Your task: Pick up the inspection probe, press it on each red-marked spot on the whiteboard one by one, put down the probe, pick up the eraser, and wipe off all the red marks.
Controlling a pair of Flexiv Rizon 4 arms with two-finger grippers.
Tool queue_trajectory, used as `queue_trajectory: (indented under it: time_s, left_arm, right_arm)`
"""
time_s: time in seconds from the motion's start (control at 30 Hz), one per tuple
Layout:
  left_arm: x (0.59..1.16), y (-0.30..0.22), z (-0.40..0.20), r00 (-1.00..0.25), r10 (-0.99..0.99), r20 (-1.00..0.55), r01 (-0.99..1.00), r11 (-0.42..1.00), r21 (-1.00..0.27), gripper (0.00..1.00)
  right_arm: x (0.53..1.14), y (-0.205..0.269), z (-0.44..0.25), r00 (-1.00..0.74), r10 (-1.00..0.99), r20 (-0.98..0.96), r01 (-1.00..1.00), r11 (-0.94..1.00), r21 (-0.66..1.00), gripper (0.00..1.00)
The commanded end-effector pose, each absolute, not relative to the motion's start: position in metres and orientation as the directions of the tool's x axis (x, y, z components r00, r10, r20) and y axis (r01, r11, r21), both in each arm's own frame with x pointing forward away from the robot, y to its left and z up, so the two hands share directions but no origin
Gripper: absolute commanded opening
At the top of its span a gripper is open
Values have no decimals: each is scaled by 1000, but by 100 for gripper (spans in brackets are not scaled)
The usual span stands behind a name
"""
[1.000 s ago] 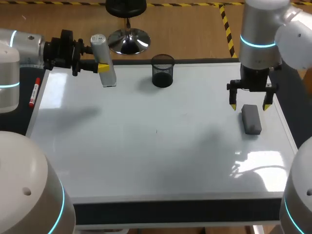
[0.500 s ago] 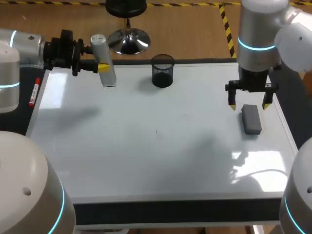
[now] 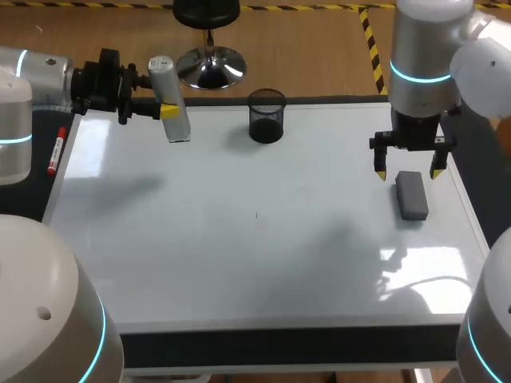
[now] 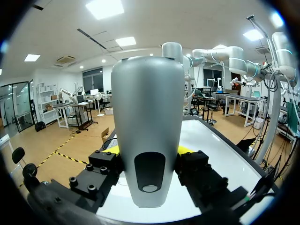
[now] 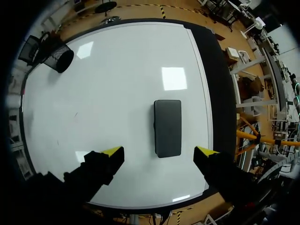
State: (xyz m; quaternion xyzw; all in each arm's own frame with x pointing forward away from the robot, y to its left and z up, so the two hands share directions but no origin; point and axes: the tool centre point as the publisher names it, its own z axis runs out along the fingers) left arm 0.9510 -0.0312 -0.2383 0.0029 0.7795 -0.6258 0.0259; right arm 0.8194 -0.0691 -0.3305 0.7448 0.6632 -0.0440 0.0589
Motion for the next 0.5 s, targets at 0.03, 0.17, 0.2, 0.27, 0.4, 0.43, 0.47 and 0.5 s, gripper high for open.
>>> queue_trajectory:
  time_s: [0.03, 0.17, 0.2, 0.27, 0.4, 0.43, 0.47, 0.5]
  left_arm:
    - [952, -35, -239, -999, -20, -42, 37, 223, -974, 0]
    - [952, -43, -237, -999, 3, -41, 40, 222, -974, 0]
    - [953, -45, -236, -999, 8, -39, 40, 220, -975, 0]
    - [953, -49, -235, -999, 19, -37, 41, 219, -975, 0]
    - [956, -56, -231, -999, 33, -40, 46, 216, -975, 0]
    - [956, -57, -231, -999, 38, -38, 46, 215, -975, 0]
    - [957, -58, -230, -999, 41, -36, 44, 215, -976, 0]
    - [958, -59, -230, -998, 45, -35, 45, 222, -974, 0]
  right_arm:
    - [818, -70, -329, 115, 983, -143, 993, -112, 30, 100]
    - [818, -70, -329, 115, 983, -143, 993, -112, 30, 100]
    - [818, -70, -329, 115, 983, -143, 993, -112, 30, 100]
    - [818, -70, -329, 115, 983, -143, 993, -112, 30, 100]
    - [818, -70, -329, 115, 983, -143, 993, -112, 30, 100]
    - [818, -70, -329, 115, 983, -143, 993, -112, 30, 100]
    - [818, -70, -329, 115, 983, -143, 993, -112, 30, 100]
    - [818, -70, -329, 115, 983, -143, 993, -112, 30, 100]
